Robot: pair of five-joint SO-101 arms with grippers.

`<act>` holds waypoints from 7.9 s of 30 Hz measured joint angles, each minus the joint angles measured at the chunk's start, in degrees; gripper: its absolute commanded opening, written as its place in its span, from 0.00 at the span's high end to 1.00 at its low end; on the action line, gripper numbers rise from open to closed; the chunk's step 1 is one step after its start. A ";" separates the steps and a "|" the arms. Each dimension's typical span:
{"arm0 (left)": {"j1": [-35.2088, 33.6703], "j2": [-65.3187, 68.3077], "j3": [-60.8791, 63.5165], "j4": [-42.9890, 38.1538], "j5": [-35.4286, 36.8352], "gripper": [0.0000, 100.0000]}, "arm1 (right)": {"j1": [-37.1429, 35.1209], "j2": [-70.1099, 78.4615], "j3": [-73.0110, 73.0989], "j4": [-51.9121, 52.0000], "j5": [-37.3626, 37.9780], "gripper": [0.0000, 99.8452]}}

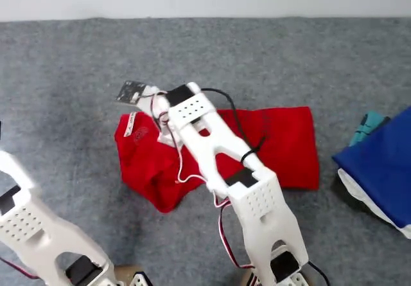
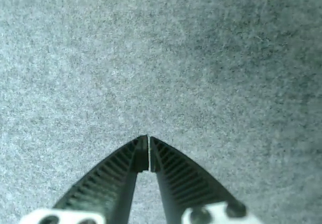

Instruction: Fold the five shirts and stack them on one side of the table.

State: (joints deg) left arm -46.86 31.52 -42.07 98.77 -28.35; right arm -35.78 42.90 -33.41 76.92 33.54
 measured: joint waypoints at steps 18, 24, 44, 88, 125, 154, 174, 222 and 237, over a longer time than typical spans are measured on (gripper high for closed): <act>0.09 0.00 0.00 0.09 0.00 0.98 | -10.73 -11.25 1.93 23.38 -0.97 0.85; 0.09 0.00 0.00 0.09 0.00 0.98 | -13.10 -8.97 4.57 23.38 -1.32 0.85; 0.09 0.00 0.00 0.09 0.00 0.98 | -26.46 -15.38 18.81 23.56 -5.27 0.80; 0.00 0.00 0.00 0.09 0.00 0.98 | -13.71 -12.48 2.90 16.70 -1.05 0.99; 0.00 0.00 0.00 0.09 0.00 0.98 | -7.47 -7.91 -1.76 23.56 -2.73 0.98; 0.00 0.00 0.00 0.26 0.00 0.98 | 0.00 -9.58 -4.57 23.56 -2.02 0.98; 0.00 -1.05 0.00 0.26 0.00 0.98 | 5.54 1.32 -3.43 22.33 -1.05 0.99; -0.97 -39.21 34.64 0.53 0.00 0.98 | 40.79 3.25 3.78 13.01 -22.51 0.99; -0.97 -40.70 34.64 0.53 0.00 0.98 | 28.40 -15.12 4.84 23.03 -18.73 0.99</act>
State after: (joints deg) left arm -47.82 -9.19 -7.43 99.30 -28.35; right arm -7.38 27.78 -28.57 99.96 14.81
